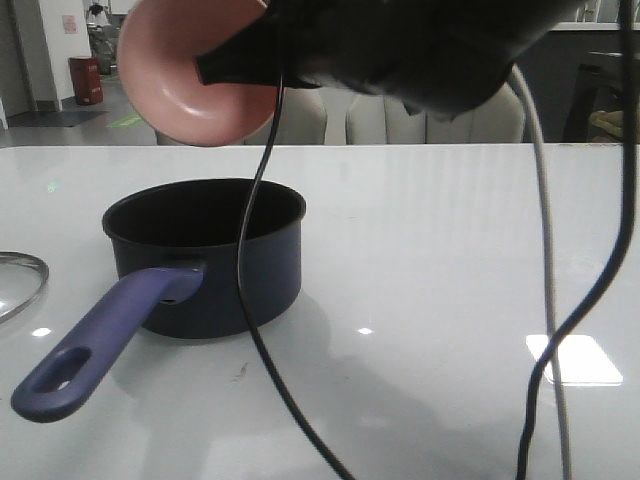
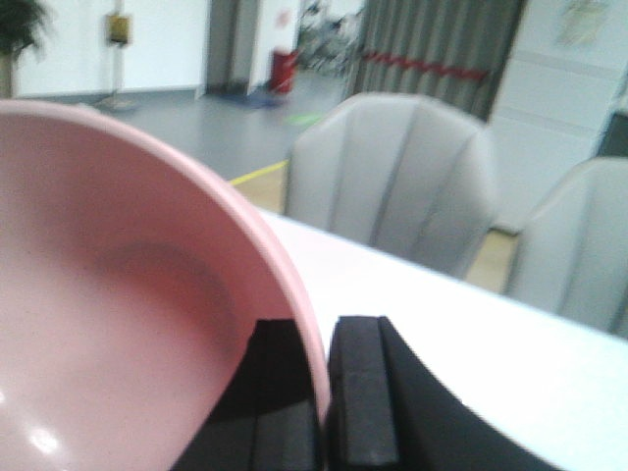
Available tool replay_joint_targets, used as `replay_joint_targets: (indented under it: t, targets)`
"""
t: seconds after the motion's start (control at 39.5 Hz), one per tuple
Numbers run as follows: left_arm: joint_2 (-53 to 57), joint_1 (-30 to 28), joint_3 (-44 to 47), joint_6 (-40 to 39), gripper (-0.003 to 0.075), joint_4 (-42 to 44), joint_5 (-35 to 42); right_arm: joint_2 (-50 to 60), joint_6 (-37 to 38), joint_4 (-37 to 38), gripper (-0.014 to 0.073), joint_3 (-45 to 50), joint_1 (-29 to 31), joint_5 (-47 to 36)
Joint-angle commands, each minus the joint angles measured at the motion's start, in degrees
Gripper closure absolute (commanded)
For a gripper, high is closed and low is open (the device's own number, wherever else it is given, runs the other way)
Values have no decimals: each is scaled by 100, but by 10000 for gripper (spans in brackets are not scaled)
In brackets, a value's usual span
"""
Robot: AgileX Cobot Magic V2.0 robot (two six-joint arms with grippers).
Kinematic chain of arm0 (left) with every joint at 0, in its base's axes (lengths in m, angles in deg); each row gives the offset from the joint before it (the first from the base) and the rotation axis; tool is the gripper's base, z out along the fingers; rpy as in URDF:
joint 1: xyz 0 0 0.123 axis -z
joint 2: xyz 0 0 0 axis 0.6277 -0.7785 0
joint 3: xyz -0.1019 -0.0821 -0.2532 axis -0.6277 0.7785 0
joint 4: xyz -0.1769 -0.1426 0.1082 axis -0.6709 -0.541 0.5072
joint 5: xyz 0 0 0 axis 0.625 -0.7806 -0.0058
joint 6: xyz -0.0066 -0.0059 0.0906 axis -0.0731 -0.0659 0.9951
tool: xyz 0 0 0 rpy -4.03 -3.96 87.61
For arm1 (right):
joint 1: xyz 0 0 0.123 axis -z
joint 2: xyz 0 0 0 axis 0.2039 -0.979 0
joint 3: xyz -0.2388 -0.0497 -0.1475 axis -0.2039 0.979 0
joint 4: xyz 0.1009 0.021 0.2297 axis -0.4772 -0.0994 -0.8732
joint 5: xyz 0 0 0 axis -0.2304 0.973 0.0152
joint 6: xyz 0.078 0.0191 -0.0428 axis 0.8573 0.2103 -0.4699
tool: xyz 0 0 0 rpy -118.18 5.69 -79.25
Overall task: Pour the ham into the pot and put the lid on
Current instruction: 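Carry the empty bowl back and lower it onto the table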
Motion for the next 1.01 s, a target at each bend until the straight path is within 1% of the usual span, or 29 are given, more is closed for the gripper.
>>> replay_joint_targets:
  t: [0.0, 0.13, 0.2, 0.28, 0.3, 0.43, 0.48, 0.56, 0.63, 0.73, 0.89, 0.99]
  targets:
    - [-8, 39, -149, -16, 169, -23, 451, 882, 66, 92, 471, -137, 75, 898]
    - [-8, 39, -149, -16, 169, -23, 451, 1424, 66, 92, 471, -137, 292, 2244]
    - [-8, 39, -149, -16, 169, -23, 451, 1749, 30, 92, 471, -137, 551, 3082]
    - [-8, 39, -149, -16, 169, -23, 451, 2001, -198, 92, 471, -137, 877, 3759]
    - [-8, 39, -149, -16, 169, -23, 451, 2038, -275, 92, 471, -137, 943, 3857]
    - [-8, 39, -149, -16, 169, -23, 451, 2301, -314, -25, 471, -137, 1628, 4800]
    - [-8, 39, -149, -16, 169, -23, 451, 2370, -215, -161, 471, -137, 1903, 5228]
    - [-8, 39, -149, -16, 169, -23, 451, 2429, -51, -174, 471, -137, 2337, 5861]
    - [-8, 39, -149, -16, 169, -23, 451, 2428, -33, -88, 471, -136, 2695, 6264]
    - [-8, 39, -149, -16, 169, -23, 451, 2392, 13, 272, 471, -125, 3056, 6585]
    - [-8, 39, -149, -16, 169, -23, 451, 2380, 659, 454, 471, -125, 3660, 6995]
    - [-8, 39, -149, -16, 169, -23, 451, 2359, 897, 574, 471, -125, 4050, 7326]
